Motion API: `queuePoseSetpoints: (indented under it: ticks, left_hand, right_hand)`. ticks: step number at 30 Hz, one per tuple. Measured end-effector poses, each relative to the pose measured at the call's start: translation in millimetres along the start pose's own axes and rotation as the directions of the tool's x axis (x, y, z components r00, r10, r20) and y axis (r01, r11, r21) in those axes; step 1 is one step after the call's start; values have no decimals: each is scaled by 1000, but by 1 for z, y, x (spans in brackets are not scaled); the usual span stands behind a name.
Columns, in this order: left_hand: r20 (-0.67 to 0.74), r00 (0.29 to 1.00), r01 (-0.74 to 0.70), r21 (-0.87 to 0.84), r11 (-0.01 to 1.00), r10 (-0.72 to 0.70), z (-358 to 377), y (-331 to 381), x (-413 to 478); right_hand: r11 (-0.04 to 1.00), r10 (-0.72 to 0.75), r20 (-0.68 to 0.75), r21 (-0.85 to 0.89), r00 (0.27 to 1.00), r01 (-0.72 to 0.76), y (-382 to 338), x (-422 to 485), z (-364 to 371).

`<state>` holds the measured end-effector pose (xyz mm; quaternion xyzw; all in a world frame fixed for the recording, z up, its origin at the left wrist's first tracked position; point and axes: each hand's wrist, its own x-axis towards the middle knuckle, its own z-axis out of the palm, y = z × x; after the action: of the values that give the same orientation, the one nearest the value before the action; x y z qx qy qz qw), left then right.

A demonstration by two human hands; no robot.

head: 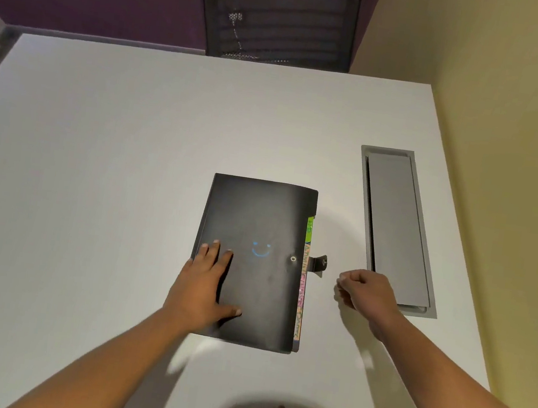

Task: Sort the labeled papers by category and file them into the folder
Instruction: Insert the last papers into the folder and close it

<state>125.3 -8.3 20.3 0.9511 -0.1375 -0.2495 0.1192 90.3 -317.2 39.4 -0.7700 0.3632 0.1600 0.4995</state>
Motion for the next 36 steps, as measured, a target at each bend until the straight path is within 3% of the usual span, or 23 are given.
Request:
queuePoseSetpoints:
  ticks: [2,5,16,28,36]
  left_hand:
    - [61,998,9,42,999,-12,10,-6,2]
    - [45,997,64,86,994,-68,26,5,5]
    - [26,987,158,-42,987,-157,50,36,13]
    - [-1,991,137,-63,989,-137,54,35,14]
    - [28,990,140,-55,989,-138,53,34,15]
  right_hand:
    - [1000,-21,12,-3,1000,21,-6,7,6]
    - [995,-64,23,-78,998,65,-14,24,15]
    - [921,-154,-60,-371,986,122,-39,62,38]
    - [819,-87,-78,-573,993,27,-45,64,55]
    - [820,7,-60,-571,998,-40,-55,77,61]
